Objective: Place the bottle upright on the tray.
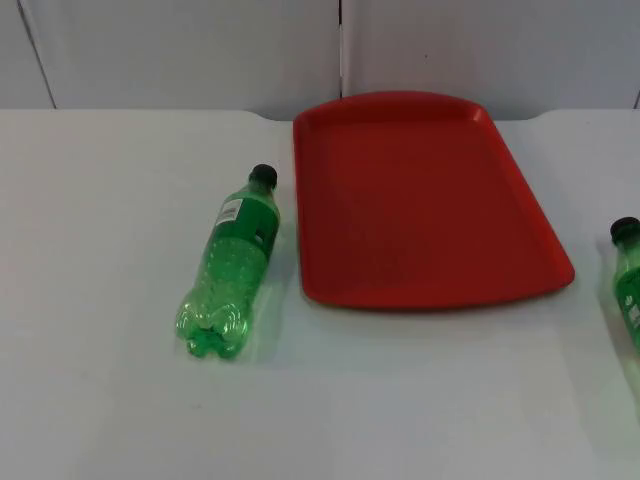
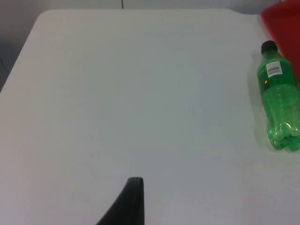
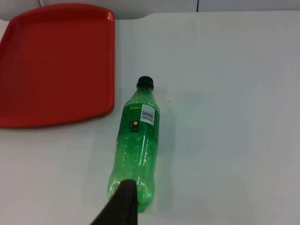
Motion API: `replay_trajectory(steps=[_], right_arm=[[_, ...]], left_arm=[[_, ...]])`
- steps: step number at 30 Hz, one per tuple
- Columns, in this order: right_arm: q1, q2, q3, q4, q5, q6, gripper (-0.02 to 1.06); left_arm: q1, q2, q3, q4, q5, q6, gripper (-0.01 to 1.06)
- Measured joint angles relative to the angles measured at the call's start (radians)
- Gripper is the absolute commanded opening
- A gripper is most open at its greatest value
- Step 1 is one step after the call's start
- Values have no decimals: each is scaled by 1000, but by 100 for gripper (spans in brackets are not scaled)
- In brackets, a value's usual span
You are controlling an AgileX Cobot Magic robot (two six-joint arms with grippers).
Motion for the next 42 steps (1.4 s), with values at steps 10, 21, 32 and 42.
replay_trajectory(steps=[10, 21, 32, 42], right_arm=[[0, 0, 0, 0, 0, 0, 105], [0, 0, 0, 0, 0, 0, 105], [0, 0, 0, 0, 0, 0, 105], [0, 0, 0, 0, 0, 0, 105]], left_arm=[[0, 103, -50, 0, -19, 0, 105], [0, 229, -54, -4, -55, 0, 105], [0, 338, -54, -30, -110, 0, 105], [0, 436, -65, -39, -182, 0, 105]])
